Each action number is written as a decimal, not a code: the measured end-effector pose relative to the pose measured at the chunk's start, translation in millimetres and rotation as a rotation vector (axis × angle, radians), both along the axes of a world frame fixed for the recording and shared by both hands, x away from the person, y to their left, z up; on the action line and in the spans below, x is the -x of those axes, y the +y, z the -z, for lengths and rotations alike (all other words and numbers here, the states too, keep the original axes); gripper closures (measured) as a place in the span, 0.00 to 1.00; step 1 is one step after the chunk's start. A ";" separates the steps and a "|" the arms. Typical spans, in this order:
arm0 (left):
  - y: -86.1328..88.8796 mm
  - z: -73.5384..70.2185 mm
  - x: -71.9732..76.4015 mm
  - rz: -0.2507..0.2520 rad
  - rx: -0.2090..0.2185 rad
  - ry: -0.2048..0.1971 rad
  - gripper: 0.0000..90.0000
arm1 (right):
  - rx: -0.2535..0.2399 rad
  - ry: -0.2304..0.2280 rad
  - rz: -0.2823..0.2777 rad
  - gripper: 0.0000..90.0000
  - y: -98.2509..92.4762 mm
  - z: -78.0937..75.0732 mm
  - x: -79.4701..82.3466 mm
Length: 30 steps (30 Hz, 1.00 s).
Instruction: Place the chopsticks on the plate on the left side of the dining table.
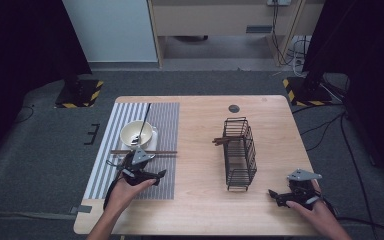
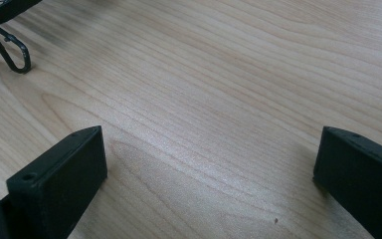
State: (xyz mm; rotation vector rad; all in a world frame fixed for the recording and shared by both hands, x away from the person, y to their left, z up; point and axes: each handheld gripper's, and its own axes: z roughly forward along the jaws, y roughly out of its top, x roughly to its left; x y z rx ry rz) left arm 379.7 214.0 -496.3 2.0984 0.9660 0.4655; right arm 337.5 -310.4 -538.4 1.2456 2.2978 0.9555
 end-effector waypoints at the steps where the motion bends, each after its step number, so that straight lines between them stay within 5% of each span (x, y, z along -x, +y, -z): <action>1: -2.9 0.3 -0.4 0.004 -0.001 0.002 0.05 | 0.000 0.000 0.001 0.00 0.0 0.0 0.0; 30: -53.9 5.8 -1.6 0.114 -0.035 0.030 0.05 | 0.001 0.001 0.001 0.00 0.0 -0.1 0.1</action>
